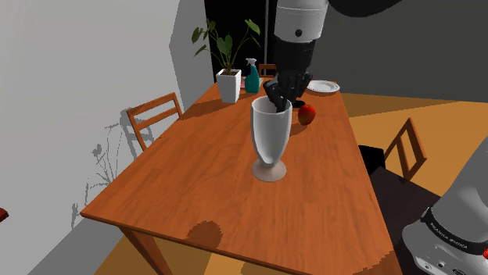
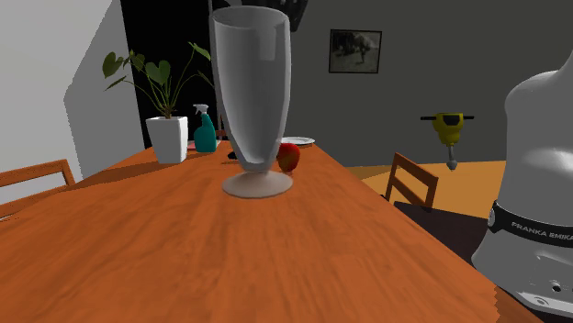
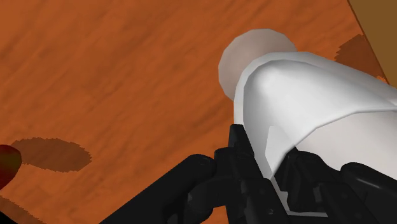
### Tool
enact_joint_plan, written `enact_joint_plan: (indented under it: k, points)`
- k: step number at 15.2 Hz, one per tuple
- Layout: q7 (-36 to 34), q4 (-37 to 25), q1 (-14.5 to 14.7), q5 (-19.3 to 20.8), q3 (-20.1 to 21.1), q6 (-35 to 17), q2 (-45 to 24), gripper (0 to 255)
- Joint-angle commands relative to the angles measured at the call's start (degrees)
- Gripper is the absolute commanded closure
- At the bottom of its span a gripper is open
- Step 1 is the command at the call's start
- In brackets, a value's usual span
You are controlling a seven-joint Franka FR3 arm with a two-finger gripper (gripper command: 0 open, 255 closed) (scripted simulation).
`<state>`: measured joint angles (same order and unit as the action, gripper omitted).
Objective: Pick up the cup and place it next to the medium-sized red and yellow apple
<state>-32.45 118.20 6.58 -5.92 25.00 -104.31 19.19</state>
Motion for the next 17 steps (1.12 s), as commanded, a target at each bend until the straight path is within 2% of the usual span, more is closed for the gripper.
enact_joint_plan:
  k: [1, 17]
  points:
    - [0.0, -1.8, -0.1, 0.2, -0.1, 1.5, -0.2, 255]
    - [-0.5, -16.5, -0.8, 1.3, -0.4, 13.9, -2.7, 255]
